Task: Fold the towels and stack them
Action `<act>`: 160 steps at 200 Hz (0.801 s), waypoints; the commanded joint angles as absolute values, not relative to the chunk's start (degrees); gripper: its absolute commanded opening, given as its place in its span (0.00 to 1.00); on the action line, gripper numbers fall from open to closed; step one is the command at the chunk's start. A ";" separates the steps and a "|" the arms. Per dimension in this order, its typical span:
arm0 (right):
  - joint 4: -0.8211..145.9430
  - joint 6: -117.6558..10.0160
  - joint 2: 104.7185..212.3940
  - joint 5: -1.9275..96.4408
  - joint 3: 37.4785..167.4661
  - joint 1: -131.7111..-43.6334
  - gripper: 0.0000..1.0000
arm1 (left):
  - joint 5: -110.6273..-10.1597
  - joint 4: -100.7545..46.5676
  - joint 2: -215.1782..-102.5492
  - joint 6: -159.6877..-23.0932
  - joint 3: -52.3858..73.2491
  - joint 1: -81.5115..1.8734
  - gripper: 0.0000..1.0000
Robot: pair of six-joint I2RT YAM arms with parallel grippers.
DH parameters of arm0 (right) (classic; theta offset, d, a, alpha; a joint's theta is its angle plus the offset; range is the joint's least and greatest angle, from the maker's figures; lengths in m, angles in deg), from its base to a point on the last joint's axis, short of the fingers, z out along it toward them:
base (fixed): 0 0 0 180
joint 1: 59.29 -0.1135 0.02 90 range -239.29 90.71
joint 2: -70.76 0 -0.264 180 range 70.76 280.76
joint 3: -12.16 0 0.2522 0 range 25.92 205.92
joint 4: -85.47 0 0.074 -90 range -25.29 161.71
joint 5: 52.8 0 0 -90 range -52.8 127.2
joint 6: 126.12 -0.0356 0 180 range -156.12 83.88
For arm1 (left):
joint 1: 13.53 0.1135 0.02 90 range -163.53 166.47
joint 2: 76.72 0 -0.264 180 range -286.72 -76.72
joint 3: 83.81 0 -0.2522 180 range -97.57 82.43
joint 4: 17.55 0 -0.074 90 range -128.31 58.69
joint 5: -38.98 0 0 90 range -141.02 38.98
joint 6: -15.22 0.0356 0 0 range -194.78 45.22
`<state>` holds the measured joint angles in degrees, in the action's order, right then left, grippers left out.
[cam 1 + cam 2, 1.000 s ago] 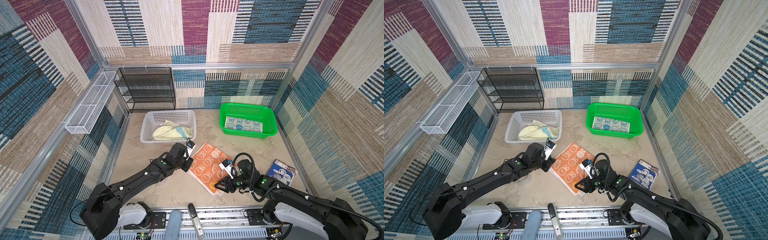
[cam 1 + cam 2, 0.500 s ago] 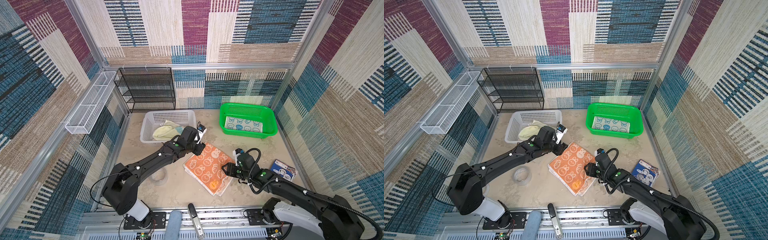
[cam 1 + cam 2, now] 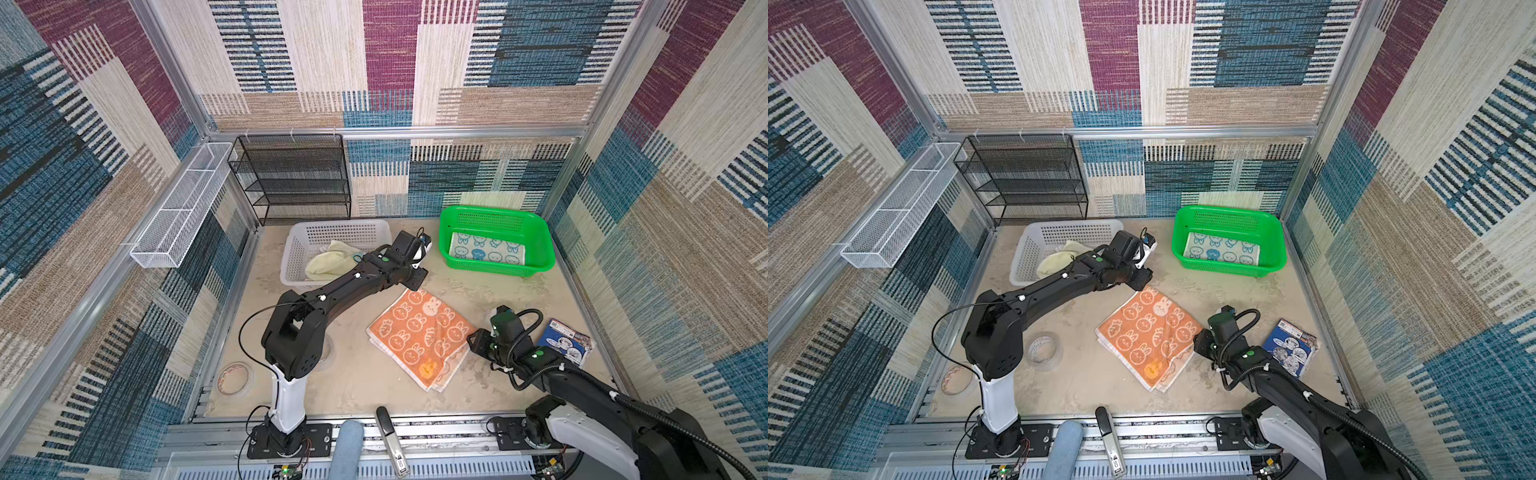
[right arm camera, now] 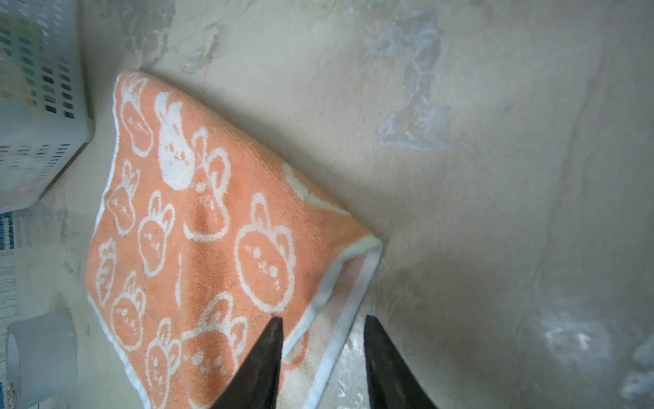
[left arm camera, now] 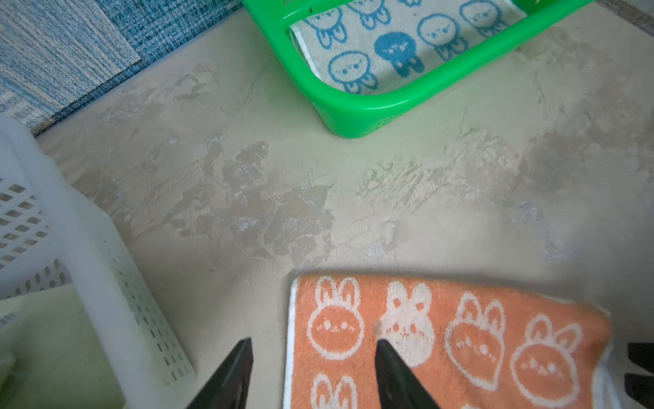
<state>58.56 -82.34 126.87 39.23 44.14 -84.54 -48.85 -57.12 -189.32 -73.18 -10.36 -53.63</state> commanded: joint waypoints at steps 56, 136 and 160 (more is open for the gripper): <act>66.45 -81.13 133.31 39.09 46.84 -82.67 0.35 | -47.01 -59.84 -193.23 -71.85 -14.55 -52.90 0.61; 66.42 -78.85 137.38 37.30 49.92 -80.62 0.10 | -48.20 -58.41 -195.82 -75.27 -14.98 -49.85 0.61; 65.74 -76.55 139.94 35.36 52.82 -79.61 0.00 | -49.19 -59.04 -196.92 -76.08 -16.04 -49.14 0.61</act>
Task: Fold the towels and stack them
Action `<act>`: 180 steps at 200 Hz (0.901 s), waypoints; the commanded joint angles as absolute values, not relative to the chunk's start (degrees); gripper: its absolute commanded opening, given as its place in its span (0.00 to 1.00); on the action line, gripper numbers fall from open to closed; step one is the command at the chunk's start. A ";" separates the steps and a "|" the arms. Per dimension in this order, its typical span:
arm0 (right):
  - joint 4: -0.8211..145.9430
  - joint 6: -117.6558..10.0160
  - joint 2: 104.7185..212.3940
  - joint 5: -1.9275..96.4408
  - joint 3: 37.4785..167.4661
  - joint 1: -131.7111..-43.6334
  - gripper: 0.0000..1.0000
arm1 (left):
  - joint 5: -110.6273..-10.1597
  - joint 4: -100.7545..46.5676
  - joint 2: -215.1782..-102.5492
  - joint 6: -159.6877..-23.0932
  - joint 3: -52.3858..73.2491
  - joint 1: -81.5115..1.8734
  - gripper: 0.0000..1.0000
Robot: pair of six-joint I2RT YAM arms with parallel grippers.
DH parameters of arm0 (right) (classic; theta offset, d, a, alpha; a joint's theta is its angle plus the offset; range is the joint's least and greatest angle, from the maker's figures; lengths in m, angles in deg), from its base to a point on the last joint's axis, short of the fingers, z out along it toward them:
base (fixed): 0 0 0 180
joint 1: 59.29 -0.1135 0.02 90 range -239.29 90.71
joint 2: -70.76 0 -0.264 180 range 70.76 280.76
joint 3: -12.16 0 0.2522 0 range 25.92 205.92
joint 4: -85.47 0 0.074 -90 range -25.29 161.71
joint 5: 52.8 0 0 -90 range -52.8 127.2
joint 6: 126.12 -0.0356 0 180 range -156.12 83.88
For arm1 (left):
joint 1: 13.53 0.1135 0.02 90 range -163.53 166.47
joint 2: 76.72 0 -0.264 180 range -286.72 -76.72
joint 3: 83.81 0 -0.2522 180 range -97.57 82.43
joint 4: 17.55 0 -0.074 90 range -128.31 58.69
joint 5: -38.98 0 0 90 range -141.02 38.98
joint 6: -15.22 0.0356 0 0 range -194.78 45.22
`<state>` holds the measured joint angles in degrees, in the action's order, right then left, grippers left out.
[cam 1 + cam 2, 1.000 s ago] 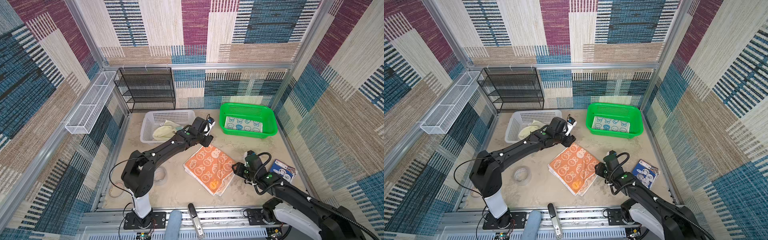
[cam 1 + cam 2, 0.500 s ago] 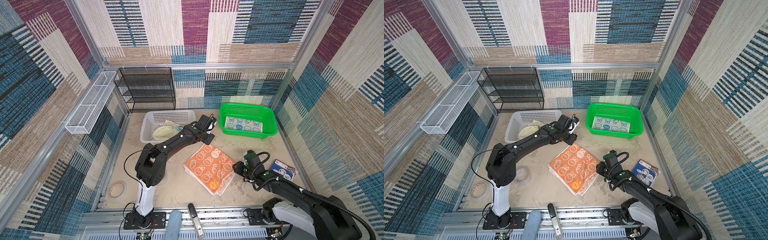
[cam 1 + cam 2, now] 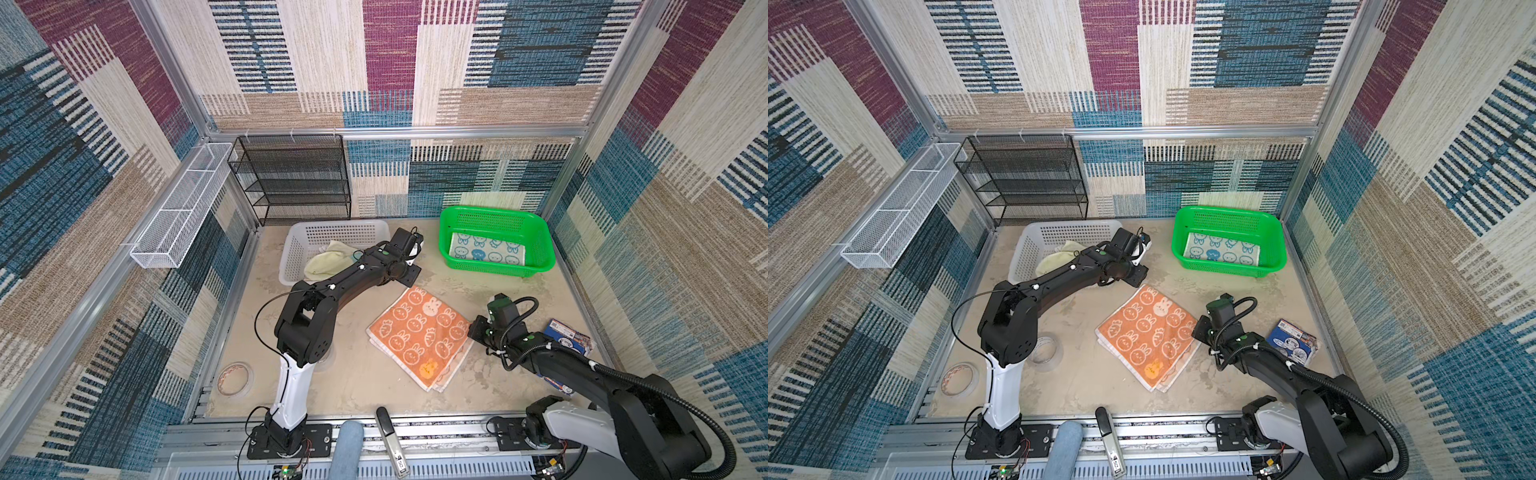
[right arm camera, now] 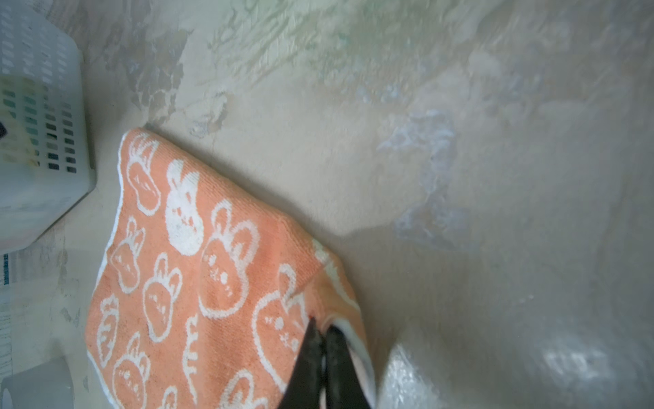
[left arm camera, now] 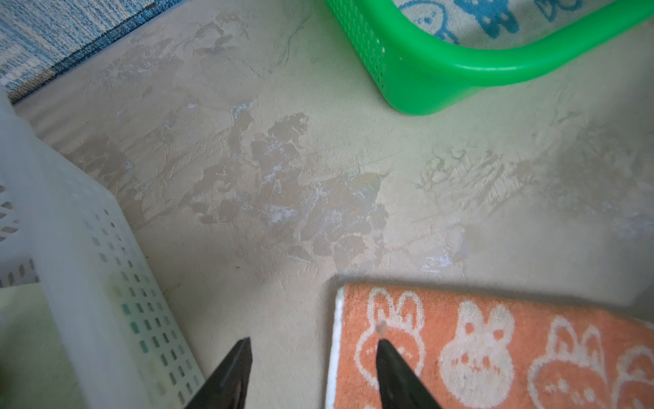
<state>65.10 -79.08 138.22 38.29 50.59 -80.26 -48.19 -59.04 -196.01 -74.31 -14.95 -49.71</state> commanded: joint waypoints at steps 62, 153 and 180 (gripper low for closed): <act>64.43 -64.75 148.75 29.75 61.69 -75.58 0.00 | -50.85 -61.05 -200.30 -76.60 -20.12 -48.86 0.62; 68.71 -56.56 157.64 35.12 65.48 -72.38 0.00 | -52.63 -70.25 -208.62 -85.15 -29.56 -48.78 0.59; 69.74 -55.82 158.51 36.09 65.40 -72.13 0.00 | -53.53 -71.77 -210.76 -86.82 -31.63 -48.86 0.56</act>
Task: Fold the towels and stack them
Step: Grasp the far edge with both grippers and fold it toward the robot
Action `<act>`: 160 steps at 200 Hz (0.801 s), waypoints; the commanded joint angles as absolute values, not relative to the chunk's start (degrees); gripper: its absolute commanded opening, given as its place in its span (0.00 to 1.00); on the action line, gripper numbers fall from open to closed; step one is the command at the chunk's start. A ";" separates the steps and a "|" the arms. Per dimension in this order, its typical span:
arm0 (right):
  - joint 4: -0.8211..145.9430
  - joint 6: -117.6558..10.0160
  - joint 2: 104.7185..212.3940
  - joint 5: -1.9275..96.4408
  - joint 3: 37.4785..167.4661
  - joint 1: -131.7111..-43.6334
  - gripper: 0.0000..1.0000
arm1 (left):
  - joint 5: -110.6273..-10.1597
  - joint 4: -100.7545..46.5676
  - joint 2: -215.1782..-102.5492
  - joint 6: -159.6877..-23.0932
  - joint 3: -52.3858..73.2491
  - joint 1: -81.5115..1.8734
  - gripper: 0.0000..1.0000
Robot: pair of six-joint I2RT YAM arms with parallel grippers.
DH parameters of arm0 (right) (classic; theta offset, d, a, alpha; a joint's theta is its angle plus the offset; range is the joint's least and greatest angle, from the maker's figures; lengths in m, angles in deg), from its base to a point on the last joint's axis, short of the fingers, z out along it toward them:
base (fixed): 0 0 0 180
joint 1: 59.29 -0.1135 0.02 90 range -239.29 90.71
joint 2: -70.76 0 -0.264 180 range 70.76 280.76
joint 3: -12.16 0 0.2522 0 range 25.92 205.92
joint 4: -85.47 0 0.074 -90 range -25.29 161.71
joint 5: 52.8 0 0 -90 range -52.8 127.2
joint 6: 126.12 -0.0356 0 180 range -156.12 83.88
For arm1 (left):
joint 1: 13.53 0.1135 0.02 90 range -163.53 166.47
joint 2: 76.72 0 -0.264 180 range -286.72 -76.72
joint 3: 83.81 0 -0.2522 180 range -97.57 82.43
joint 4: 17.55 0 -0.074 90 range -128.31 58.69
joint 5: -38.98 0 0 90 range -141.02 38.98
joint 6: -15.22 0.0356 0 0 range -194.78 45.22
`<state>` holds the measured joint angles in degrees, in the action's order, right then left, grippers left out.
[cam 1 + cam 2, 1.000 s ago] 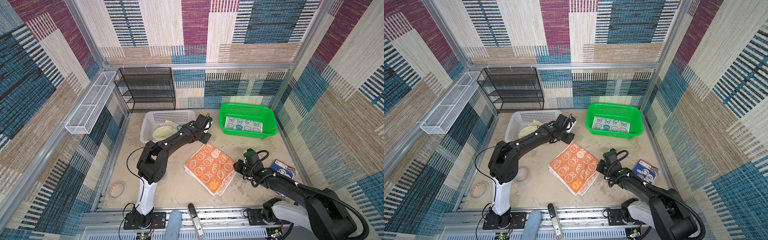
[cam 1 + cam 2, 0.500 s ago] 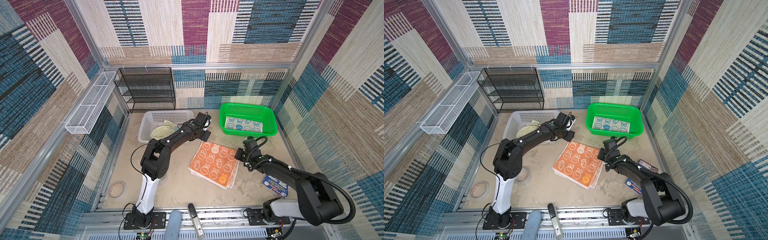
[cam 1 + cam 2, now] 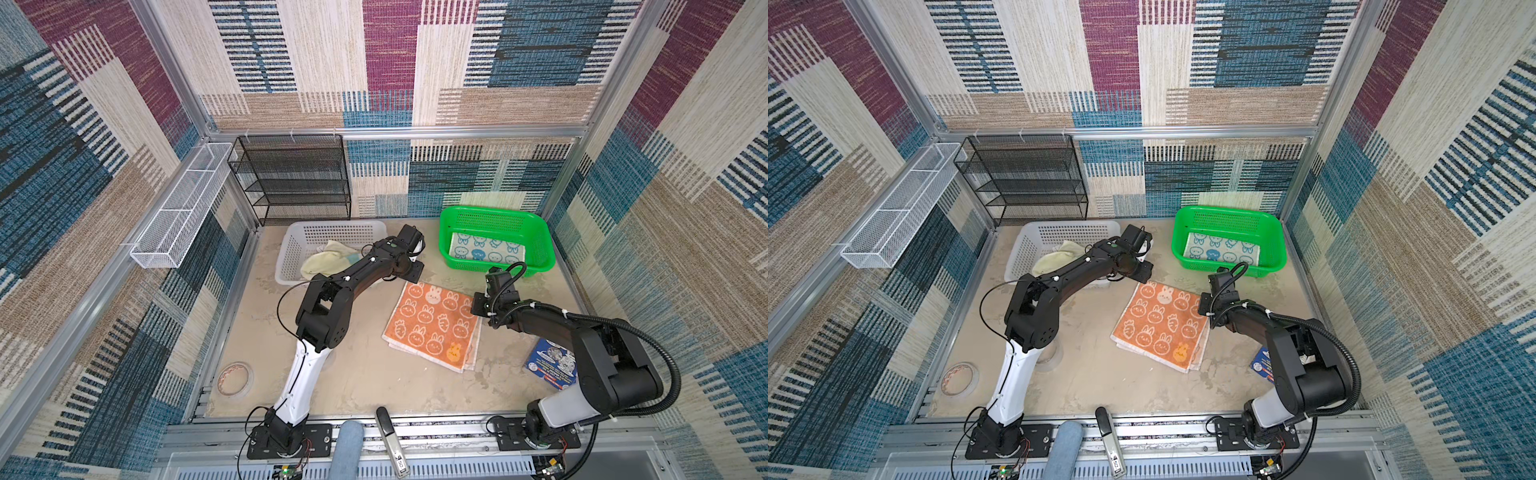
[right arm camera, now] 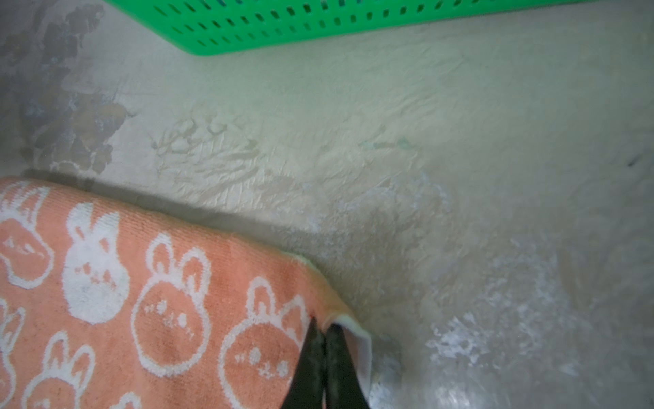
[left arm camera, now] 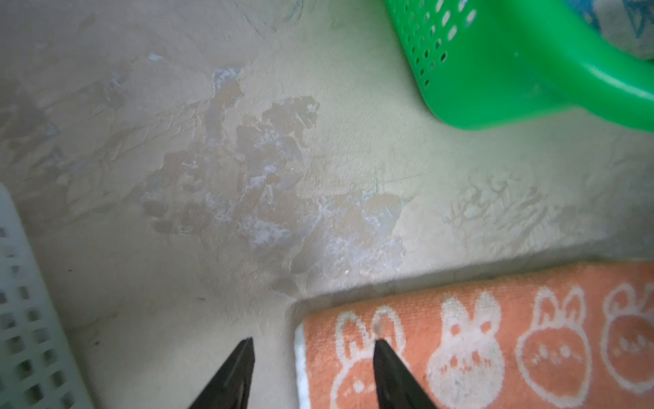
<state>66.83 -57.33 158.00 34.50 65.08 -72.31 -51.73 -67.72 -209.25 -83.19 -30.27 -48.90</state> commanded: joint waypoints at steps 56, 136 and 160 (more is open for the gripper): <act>70.42 -54.66 158.03 36.42 65.00 -71.33 0.00 | -53.81 -76.31 -214.55 -88.05 -36.09 -48.78 0.35; 71.57 -53.97 158.28 37.51 64.85 -70.76 0.00 | -53.68 -76.24 -214.85 -87.92 -36.24 -48.86 0.00; 73.13 -53.37 157.62 39.85 64.50 -69.77 0.00 | -51.62 -73.89 -212.58 -87.38 -35.01 -48.90 0.00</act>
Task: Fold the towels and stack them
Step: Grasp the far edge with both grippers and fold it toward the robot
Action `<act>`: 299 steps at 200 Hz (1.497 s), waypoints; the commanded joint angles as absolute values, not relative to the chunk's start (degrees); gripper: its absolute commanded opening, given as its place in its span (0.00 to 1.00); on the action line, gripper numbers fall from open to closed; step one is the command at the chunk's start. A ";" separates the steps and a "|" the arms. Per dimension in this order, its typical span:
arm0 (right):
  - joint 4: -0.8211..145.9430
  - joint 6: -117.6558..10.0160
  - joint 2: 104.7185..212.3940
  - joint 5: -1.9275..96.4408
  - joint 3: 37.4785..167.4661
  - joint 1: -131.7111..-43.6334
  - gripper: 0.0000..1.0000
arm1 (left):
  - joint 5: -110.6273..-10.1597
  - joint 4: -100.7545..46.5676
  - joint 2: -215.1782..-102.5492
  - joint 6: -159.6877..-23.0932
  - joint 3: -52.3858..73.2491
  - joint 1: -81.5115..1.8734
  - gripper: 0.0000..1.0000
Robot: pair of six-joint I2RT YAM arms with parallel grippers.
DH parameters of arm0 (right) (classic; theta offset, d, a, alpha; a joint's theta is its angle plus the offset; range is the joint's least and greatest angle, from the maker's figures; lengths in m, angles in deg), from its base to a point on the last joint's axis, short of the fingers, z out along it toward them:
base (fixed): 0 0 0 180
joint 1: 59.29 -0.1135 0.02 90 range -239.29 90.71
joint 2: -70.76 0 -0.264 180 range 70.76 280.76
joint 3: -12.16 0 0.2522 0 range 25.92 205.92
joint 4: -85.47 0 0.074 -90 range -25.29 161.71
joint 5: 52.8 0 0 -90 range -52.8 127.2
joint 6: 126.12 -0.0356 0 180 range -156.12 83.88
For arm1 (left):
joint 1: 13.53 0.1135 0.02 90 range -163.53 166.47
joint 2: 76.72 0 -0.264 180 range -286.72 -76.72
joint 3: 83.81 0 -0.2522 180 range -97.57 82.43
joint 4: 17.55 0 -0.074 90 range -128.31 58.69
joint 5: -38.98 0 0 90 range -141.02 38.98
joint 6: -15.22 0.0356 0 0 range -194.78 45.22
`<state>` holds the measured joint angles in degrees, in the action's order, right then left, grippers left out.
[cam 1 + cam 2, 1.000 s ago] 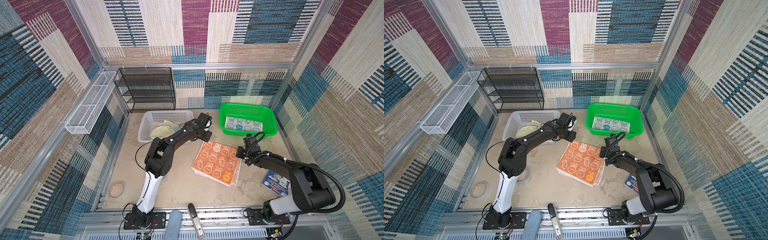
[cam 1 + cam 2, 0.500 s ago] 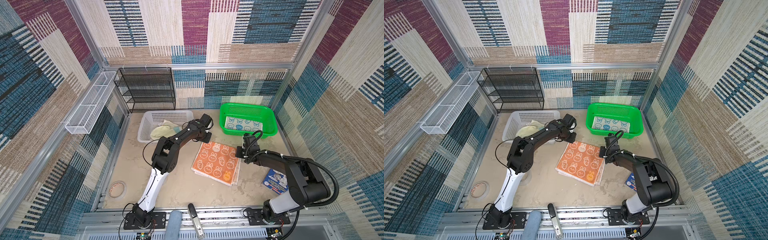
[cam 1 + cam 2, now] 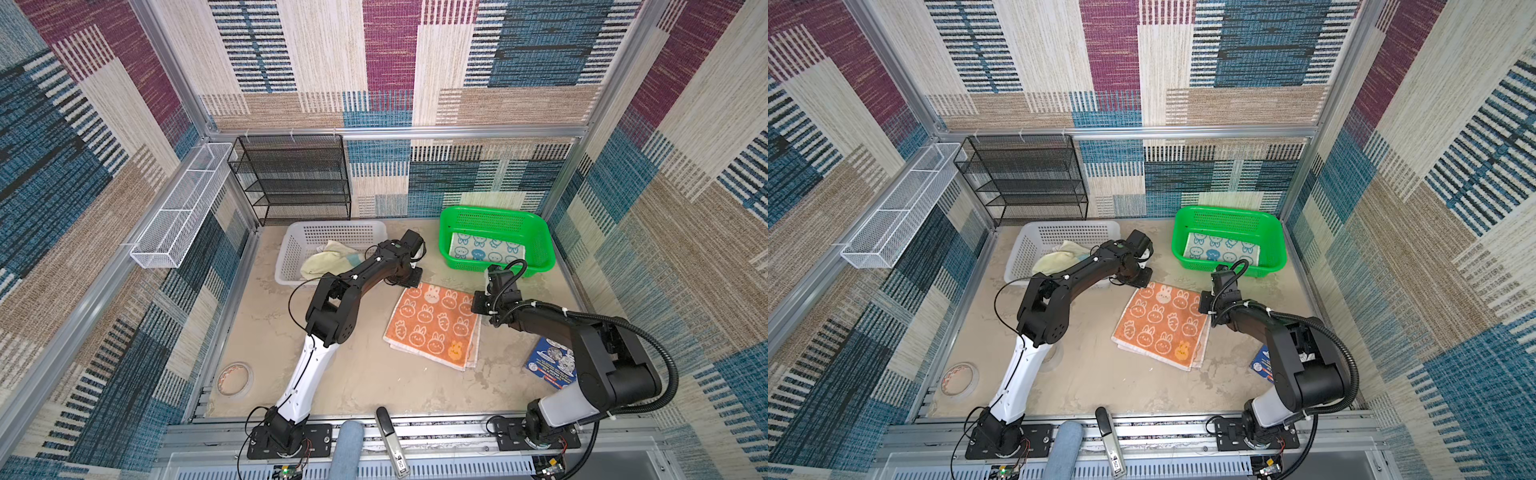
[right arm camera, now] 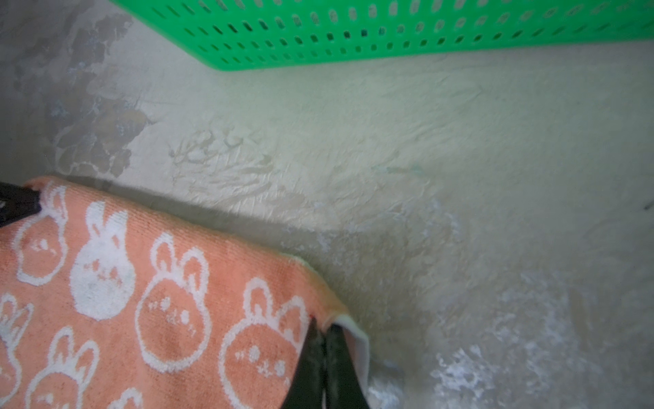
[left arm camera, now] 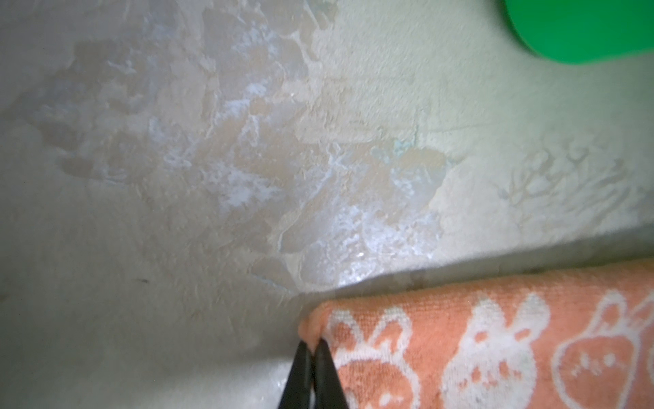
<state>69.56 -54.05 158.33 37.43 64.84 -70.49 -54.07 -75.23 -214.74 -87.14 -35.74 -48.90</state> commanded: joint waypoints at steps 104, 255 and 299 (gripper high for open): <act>75.16 -49.86 152.72 49.40 67.05 -64.49 0.00 | -46.43 -48.82 -195.91 -82.99 -16.48 -48.59 0.00; 64.83 -55.93 133.90 66.90 50.73 -64.66 0.00 | -54.78 -37.28 -177.00 -86.07 13.87 -48.90 0.00; 63.29 -58.17 131.26 67.47 47.64 -67.20 0.00 | -54.93 -37.27 -173.82 -87.82 19.53 -49.52 0.00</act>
